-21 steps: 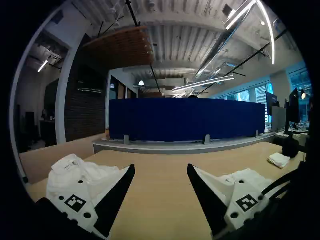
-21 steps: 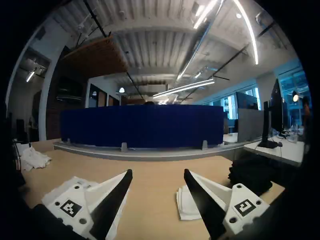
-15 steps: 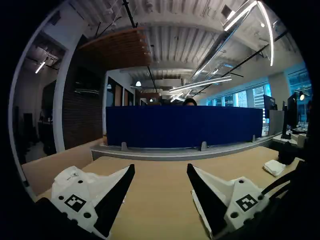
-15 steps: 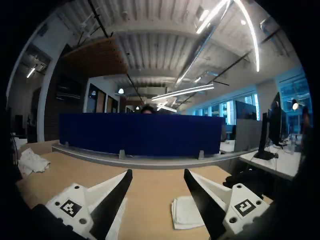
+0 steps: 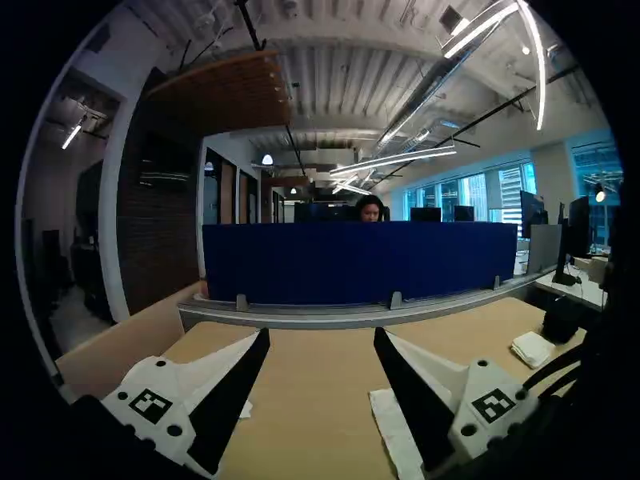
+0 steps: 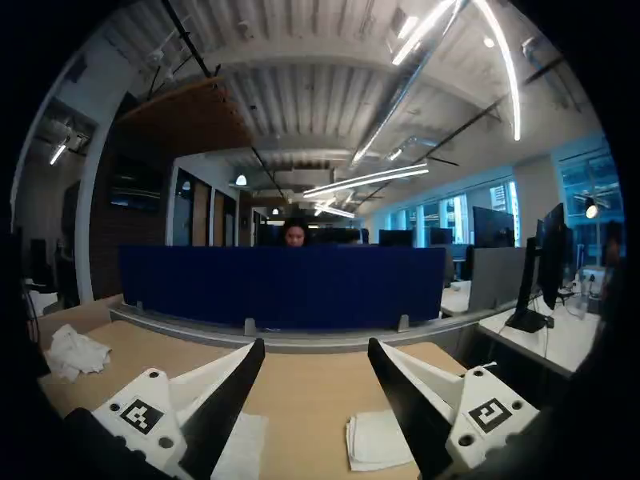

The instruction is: Fold towel

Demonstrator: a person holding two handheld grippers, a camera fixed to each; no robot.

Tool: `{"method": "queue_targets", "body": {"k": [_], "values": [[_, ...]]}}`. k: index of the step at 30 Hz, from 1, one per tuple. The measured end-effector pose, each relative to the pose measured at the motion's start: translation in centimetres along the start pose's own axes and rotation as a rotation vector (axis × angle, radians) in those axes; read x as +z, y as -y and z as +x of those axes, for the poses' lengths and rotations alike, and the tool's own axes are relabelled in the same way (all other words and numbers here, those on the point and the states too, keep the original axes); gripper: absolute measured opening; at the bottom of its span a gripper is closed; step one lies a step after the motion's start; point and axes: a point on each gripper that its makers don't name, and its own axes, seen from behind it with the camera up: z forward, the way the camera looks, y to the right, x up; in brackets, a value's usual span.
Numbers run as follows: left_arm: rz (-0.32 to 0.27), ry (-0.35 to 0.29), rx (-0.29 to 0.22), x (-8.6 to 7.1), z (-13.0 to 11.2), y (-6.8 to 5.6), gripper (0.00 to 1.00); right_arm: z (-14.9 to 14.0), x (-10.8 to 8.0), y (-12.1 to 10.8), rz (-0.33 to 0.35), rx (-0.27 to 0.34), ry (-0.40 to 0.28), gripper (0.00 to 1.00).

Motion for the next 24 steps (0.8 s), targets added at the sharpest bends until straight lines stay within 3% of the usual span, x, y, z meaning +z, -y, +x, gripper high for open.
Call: {"method": "queue_targets", "body": {"k": [6,11,17,24], "values": [[-0.033,0.031,0.024,0.4,0.4,-0.1,0.97,0.8,0.3,0.1,0.009,-0.005,0.012,1.00],[-0.087,0.079,0.056,1.1,0.0,-0.7,0.97,0.2,0.2,1.2,0.052,-0.045,0.062,1.00],[-0.180,0.157,0.076,1.2,-1.3,-1.8,0.97,-1.2,-0.4,3.0,0.144,-0.097,0.147,1.00],[-0.285,0.251,0.107,0.3,-3.3,-3.4,0.97,-3.0,-1.6,4.8,0.251,-0.175,0.258,1.00]]}}
